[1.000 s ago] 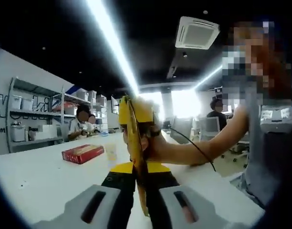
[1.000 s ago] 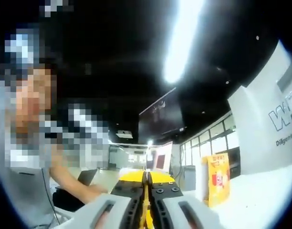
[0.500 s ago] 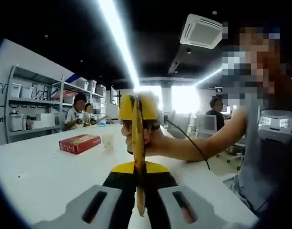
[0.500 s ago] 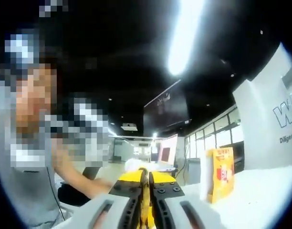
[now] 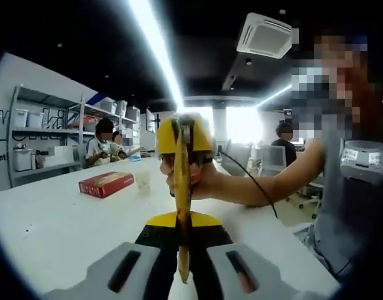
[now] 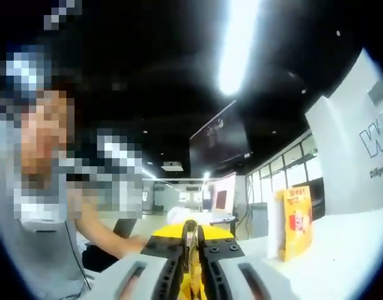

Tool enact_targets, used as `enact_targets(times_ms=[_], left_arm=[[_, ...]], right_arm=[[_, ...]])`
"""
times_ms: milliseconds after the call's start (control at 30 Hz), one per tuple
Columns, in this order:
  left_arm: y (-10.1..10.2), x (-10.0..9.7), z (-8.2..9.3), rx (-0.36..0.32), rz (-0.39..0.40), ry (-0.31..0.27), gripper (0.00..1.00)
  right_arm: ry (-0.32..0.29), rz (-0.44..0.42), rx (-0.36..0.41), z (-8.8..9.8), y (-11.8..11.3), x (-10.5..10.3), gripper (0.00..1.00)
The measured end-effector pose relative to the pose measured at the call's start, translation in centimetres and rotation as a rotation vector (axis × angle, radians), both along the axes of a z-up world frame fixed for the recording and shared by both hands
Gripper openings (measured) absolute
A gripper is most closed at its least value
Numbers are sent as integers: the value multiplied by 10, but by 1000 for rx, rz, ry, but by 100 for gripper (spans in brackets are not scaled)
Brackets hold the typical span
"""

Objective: Tear open the coffee pouch, take out the coffee, and pour the coffee from the pouch into the cup

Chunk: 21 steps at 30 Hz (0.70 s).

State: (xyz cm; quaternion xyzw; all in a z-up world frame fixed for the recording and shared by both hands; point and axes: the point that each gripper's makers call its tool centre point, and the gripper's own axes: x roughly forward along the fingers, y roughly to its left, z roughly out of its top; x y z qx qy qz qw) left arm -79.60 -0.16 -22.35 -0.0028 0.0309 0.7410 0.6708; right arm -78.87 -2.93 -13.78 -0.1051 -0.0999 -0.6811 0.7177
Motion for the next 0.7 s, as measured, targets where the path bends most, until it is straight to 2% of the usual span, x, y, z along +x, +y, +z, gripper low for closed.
enact_targets(times_ms=[167, 300, 467, 500, 533, 567, 600, 633, 700], left_arm=[[1, 3, 0, -3, 1, 13, 7], [1, 3, -2, -6, 4, 11, 7], [1, 3, -2, -10, 1, 14, 7], [1, 3, -3, -13, 1, 13, 7], [1, 2, -3, -14, 0, 12, 7], [2, 3, -2, -1, -7, 14, 8], [5, 2, 4, 43, -15, 35, 9], [5, -1, 7, 69, -4, 61, 12], [5, -7, 17, 136, 32, 134, 35]], right_arm=[[11, -23, 4, 0, 2, -5, 4], [54, -55, 15, -1, 1, -8, 4], [36, -44, 29, -3, 1, -5, 4], [26, -53, 38, -3, 1, -7, 3], [-10, -35, 51, -4, 1, -5, 3], [-9, -43, 48, -2, 2, -8, 3], [-4, -80, 27, 2, 4, -13, 3], [-11, -94, 17, 3, 6, -16, 3], [-9, -157, -14, 10, 16, -28, 3]])
